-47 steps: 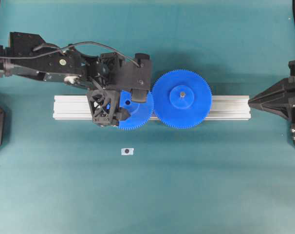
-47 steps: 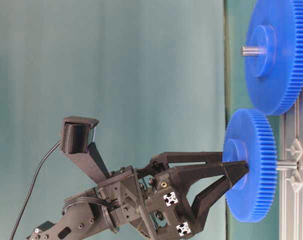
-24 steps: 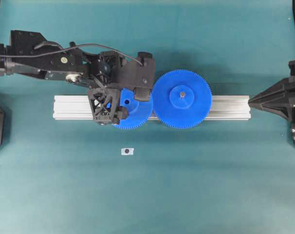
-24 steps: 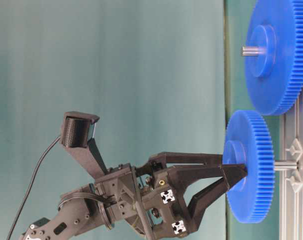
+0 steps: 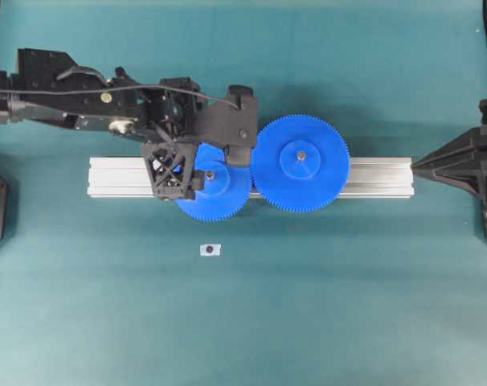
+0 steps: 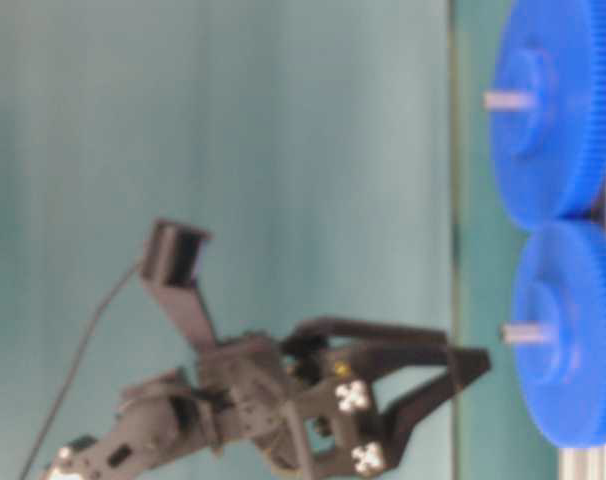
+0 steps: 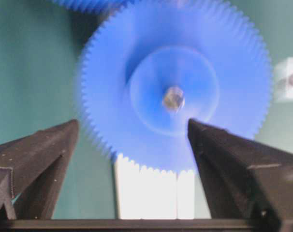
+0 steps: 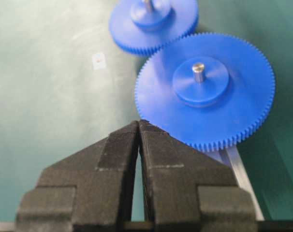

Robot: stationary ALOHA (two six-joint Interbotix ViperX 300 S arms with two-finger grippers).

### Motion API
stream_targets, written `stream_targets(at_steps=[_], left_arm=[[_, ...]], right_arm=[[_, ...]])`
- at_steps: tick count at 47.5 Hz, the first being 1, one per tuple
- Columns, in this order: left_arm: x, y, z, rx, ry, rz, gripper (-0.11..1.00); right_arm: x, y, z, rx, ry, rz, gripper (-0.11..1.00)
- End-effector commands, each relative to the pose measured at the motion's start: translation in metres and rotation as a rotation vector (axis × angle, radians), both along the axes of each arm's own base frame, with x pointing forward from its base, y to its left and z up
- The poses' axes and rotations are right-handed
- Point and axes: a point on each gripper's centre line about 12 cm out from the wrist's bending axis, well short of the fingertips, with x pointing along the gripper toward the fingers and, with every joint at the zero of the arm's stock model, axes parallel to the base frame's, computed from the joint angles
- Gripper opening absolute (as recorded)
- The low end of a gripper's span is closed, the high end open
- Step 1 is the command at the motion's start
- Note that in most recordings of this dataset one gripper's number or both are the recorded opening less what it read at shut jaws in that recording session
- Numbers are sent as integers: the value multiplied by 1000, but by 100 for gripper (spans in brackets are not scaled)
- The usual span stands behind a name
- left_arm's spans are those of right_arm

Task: Insert the small gear onto the shaft.
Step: 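Open the left gripper and pull it back from the seated gear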

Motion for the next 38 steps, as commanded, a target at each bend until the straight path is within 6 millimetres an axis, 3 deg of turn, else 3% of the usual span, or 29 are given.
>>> stream_targets(at_steps=[1,11,17,27,38], left_arm=[[2,2,23,14,-63,1,92],[-7,1,31,15,-79,4,92],[-14,0,48,19,-124,10,92],[-36,-3,71,21,-189,21,92],[-61,-11,76,2,-211,42,92]], right_arm=[[2,-1,5,9,-16,-7,11],[2,0,3,9,-14,-6,11],[1,0,4,9,-16,-6,11],[0,0,1,8,-10,-6,11],[-4,0,2,4,-19,-4,11]])
